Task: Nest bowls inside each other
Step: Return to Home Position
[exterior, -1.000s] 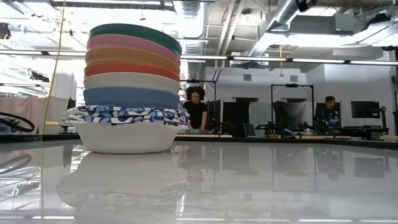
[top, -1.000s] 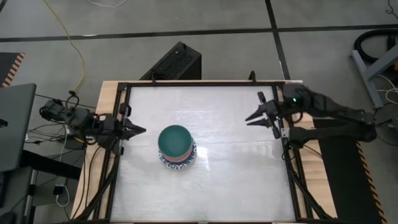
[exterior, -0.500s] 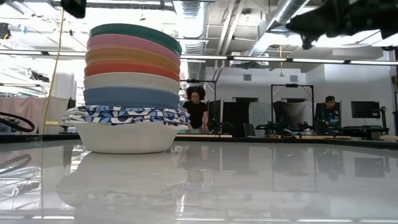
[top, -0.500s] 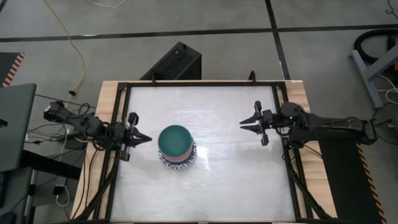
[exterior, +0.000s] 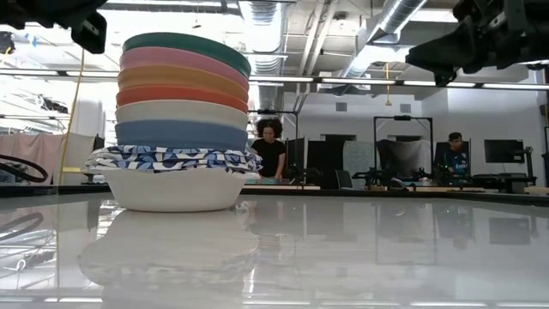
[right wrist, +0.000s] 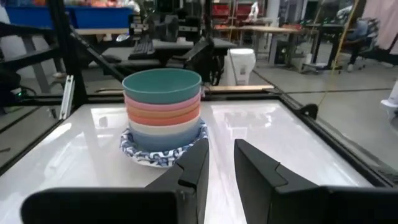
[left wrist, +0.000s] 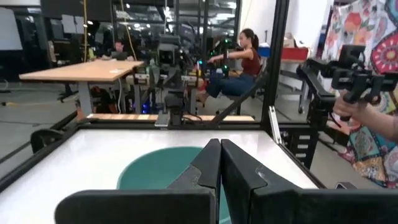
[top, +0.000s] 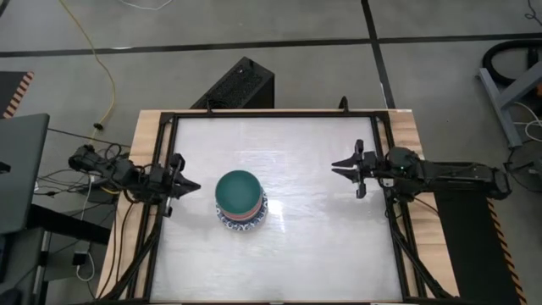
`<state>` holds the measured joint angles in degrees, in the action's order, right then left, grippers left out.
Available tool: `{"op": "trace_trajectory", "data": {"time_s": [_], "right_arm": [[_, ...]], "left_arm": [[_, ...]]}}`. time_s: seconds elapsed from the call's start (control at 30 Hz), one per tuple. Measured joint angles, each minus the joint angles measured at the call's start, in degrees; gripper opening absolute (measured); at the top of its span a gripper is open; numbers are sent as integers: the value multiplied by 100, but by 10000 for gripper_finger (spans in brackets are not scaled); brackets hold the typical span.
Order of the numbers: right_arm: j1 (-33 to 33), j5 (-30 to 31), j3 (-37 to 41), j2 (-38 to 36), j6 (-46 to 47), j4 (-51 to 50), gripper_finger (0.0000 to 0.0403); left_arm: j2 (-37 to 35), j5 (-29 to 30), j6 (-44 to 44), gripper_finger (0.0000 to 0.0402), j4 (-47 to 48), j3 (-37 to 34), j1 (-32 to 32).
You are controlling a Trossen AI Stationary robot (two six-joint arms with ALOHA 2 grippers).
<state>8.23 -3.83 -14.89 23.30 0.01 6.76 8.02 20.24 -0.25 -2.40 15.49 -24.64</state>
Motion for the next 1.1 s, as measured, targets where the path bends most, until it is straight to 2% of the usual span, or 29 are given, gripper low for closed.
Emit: {"op": "trace_trajectory", "data": {"time_s": [0.23,0.4,0.5,0.67,0.9,1.1], "right_arm": [[2,303,139,-701,15,-141,97],[2,402,144,-1138,12,-487,97],[11,443,141,-1381,45,-779,97],[-65,436,142,-1691,109,-1168,97],[-289,377,796,-2204,142,-1027,97],[-582,373,1444,-2306,325,-499,97]], "left_arm": [[-810,546,251,0,477,-2,2],[-779,691,358,0,678,63,9],[-796,692,-14,0,955,52,9],[-795,593,-332,0,697,-432,7],[-789,-201,-743,0,-343,-1471,7],[-780,-854,-1157,0,-462,-1484,9]]}}
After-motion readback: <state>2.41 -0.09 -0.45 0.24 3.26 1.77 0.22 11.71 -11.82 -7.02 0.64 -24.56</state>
